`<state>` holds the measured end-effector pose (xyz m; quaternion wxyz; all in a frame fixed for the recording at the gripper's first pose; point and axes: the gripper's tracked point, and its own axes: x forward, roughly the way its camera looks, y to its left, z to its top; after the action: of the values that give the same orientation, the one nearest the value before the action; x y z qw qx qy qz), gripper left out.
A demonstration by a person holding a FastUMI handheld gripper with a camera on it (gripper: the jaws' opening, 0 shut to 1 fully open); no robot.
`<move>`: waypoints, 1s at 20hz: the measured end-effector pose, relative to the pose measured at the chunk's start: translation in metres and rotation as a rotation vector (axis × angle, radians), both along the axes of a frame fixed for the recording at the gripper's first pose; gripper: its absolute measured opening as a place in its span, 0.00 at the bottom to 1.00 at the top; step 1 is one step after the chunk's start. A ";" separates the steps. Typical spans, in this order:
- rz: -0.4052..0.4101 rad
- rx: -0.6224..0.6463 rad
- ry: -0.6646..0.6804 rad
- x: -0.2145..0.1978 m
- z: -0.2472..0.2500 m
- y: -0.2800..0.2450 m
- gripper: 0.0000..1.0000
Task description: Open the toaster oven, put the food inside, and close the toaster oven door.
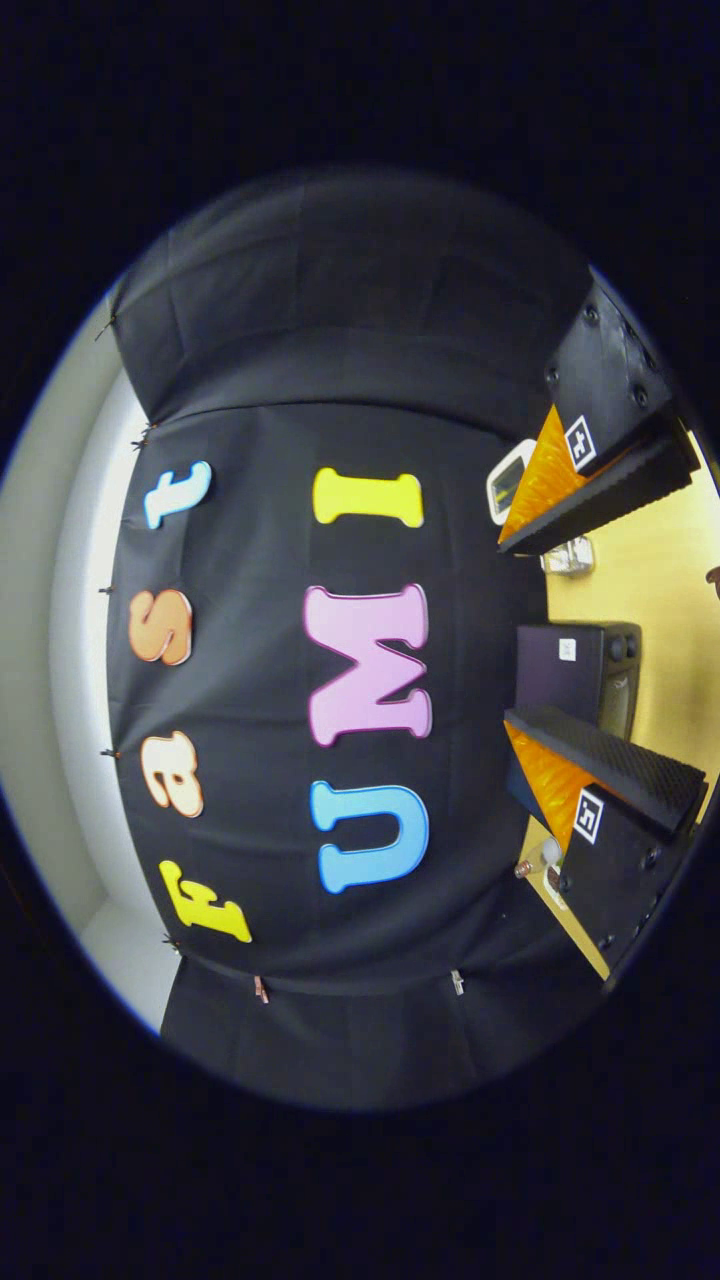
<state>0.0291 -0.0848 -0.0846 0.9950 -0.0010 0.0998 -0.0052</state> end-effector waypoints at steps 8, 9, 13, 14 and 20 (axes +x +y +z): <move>0.064 0.004 -0.105 -0.023 0.050 -0.032 0.98; 0.058 0.009 -0.094 -0.020 0.050 -0.037 0.98; 0.000 0.010 -0.085 -0.020 0.053 -0.049 0.98; -0.007 0.006 -0.084 -0.019 0.052 -0.048 0.98; -0.007 -0.014 -0.082 -0.018 0.057 -0.041 0.98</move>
<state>0.0116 -0.1263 -0.0272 0.9982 -0.0076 0.0588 -0.0097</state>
